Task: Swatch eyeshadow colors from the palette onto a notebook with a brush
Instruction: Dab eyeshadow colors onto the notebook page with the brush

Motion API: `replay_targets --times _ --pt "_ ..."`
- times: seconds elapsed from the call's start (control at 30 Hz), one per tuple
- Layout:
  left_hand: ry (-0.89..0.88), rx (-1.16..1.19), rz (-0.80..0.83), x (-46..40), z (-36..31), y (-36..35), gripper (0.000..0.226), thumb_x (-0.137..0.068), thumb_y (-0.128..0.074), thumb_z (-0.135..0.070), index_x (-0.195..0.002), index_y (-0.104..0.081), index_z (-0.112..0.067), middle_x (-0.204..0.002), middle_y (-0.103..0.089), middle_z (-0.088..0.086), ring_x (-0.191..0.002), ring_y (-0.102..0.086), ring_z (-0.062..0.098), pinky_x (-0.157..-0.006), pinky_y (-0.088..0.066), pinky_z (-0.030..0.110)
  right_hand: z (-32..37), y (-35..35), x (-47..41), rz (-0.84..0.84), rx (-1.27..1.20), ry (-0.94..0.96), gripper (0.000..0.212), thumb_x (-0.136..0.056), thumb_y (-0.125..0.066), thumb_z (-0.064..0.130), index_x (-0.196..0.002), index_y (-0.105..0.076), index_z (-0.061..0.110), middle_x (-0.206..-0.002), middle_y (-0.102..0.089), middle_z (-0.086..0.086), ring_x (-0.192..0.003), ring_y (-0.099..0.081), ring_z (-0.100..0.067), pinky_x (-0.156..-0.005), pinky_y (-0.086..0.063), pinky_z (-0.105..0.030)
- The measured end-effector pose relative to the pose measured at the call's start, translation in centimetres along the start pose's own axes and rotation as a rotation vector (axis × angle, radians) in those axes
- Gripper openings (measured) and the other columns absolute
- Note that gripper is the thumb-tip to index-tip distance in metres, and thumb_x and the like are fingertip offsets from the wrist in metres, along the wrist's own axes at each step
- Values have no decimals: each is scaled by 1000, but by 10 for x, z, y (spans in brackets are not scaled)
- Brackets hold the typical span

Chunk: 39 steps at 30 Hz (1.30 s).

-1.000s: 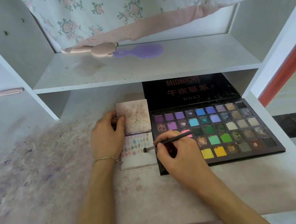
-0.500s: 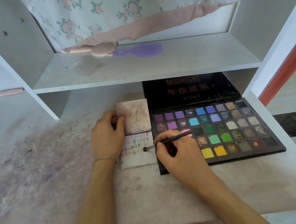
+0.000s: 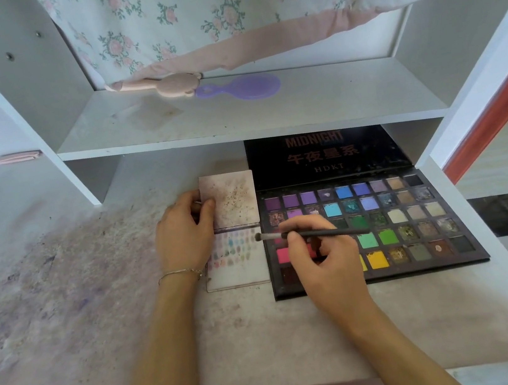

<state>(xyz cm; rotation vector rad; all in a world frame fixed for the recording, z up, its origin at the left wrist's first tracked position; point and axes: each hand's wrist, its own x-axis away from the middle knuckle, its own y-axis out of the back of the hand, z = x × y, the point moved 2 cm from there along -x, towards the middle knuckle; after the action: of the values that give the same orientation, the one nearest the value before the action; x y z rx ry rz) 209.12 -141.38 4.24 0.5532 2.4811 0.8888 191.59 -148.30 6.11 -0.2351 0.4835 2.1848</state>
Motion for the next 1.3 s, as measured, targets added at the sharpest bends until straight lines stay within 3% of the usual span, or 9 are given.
replay_targets --times 0.1,0.23,0.37,0.5,0.63,0.8,1.1,1.3 --pt "7 0 1 0 0 1 22 -91 -51 -27 -104 -60 -13 -84 -63 3 -81 -57 23 -72 -46 35 1 3 1 -34 -21 30 20 -83 -49 12 -90 -60 28 -85 -61 9 -72 -56 0 -61 -41 -8" --pt "1 -5 4 1 0 1 21 -91 -51 -27 -103 -60 -12 -86 -64 5 -82 -57 24 -71 -45 34 -1 19 4 -99 -24 8 22 -85 -47 15 -92 -59 32 -85 -61 7 -66 -54 -5 -57 -40 -10" --pt "-9 -21 7 0 2 2 21 -91 -50 -27 -101 -60 -11 -86 -64 7 -82 -56 27 -70 -44 34 -7 48 11 -185 -19 -52 23 -89 -51 8 -89 -59 29 -81 -62 9 -69 -59 -9 -56 -52 -24" --pt "-11 -12 11 1 0 2 22 -91 -51 -25 -101 -60 -8 -87 -64 10 -79 -55 27 -69 -41 33 -15 84 18 -254 40 -92 31 -87 -51 2 -86 -55 33 -82 -63 22 -78 -61 2 -59 -52 -14" --pt "-4 -18 21 1 -2 1 24 -92 -49 -27 -105 -60 -9 -90 -64 10 -78 -54 24 -70 -40 32 -26 117 20 -399 151 -120 33 -88 -50 1 -81 -51 34 -71 -60 11 -69 -60 3 -56 -47 -7" --pt "-3 -16 10 3 -3 1 26 -92 -49 -26 -109 -59 -9 -94 -65 10 -79 -53 22 -72 -40 32 -31 134 20 -511 244 -137 33 -88 -48 3 -75 -48 34 -65 -56 13 -66 -56 11 -52 -40 0" --pt "1 -20 12 4 -5 1 28 -92 -49 -26 -112 -58 -8 -98 -65 12 -80 -51 20 -75 -40 32 -35 135 20 -483 285 -180 31 -88 -48 6 -71 -47 32 -65 -54 12 -65 -54 14 -51 -39 0" --pt "-1 -33 9 4 -7 3 28 -92 -50 -24 -112 -58 -7 -98 -66 15 -88 -58 33 -77 -44 38 -33 135 19 -495 298 -160 33 -86 -48 3 -70 -46 32 -62 -53 10 -61 -53 13 -50 -38 0"
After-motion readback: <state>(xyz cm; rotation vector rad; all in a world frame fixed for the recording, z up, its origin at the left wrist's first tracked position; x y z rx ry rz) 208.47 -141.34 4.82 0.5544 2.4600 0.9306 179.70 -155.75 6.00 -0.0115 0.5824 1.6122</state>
